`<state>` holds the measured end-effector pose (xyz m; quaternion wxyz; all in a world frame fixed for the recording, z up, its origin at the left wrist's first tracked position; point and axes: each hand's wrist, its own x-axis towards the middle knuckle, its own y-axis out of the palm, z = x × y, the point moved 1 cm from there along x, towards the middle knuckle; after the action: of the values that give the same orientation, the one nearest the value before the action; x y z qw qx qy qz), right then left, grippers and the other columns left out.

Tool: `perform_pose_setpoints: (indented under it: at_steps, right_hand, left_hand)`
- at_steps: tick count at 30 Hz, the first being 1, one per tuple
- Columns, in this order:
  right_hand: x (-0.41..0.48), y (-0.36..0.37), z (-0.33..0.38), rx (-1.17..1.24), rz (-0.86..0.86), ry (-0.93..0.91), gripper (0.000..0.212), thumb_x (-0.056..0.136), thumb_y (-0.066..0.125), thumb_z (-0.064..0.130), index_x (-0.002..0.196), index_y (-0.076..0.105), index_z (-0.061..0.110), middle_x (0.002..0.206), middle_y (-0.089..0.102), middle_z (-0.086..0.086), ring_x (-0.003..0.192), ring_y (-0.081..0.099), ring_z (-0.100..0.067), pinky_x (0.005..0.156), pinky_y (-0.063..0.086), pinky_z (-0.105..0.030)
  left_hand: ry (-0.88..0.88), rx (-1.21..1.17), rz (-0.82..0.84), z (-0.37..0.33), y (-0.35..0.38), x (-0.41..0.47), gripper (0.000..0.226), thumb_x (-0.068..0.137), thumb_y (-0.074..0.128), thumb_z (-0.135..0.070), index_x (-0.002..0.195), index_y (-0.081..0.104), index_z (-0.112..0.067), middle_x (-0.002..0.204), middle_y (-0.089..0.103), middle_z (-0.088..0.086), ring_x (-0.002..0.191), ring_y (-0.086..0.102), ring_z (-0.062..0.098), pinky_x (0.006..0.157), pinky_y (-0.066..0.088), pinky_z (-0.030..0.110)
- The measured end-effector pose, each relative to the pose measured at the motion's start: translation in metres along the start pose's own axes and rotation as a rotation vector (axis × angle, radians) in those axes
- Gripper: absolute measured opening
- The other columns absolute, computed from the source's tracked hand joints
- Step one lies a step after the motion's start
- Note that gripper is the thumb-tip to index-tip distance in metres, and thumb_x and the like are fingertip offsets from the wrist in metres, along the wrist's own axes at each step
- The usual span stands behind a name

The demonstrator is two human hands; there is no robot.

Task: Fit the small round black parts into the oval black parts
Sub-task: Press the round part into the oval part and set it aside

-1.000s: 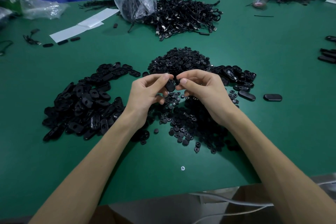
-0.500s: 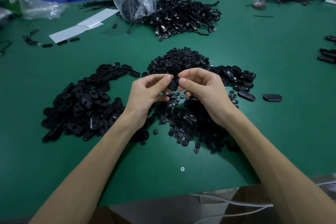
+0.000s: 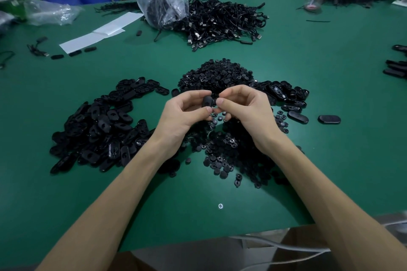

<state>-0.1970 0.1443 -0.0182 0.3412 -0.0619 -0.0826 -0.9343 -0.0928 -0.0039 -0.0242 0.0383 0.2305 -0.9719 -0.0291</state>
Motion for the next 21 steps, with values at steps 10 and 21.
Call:
perform_pose_setpoints:
  at_steps: [10, 21]
  right_hand:
    - [-0.0020, 0.0000, -0.0028, -0.367, -0.048, -0.069, 0.009, 0.087, 0.080, 0.009, 0.089, 0.073, 0.013, 0.079, 0.076, -0.003, 0.078, 0.075, -0.023, 0.074, 0.061, -0.039]
    - [-0.0026, 0.0014, -0.0006, -0.543, -0.042, -0.111, 0.011, 0.087, 0.080, 0.008, 0.088, 0.075, 0.017, 0.080, 0.075, 0.003, 0.075, 0.070, -0.013, 0.074, 0.060, -0.035]
  left_hand:
    - [0.095, 0.390, -0.085, 0.0005, 0.0024, -0.0012, 0.049, 0.082, 0.086, -0.007, 0.127, 0.074, -0.022, 0.097, 0.077, -0.004, 0.089, 0.075, 0.011, 0.090, 0.061, 0.031]
    - [0.154, 0.496, -0.074, 0.0013, 0.0048, -0.0037, 0.036, 0.081, 0.088, -0.010, 0.113, 0.079, -0.023, 0.091, 0.079, -0.009, 0.084, 0.076, 0.007, 0.085, 0.062, 0.025]
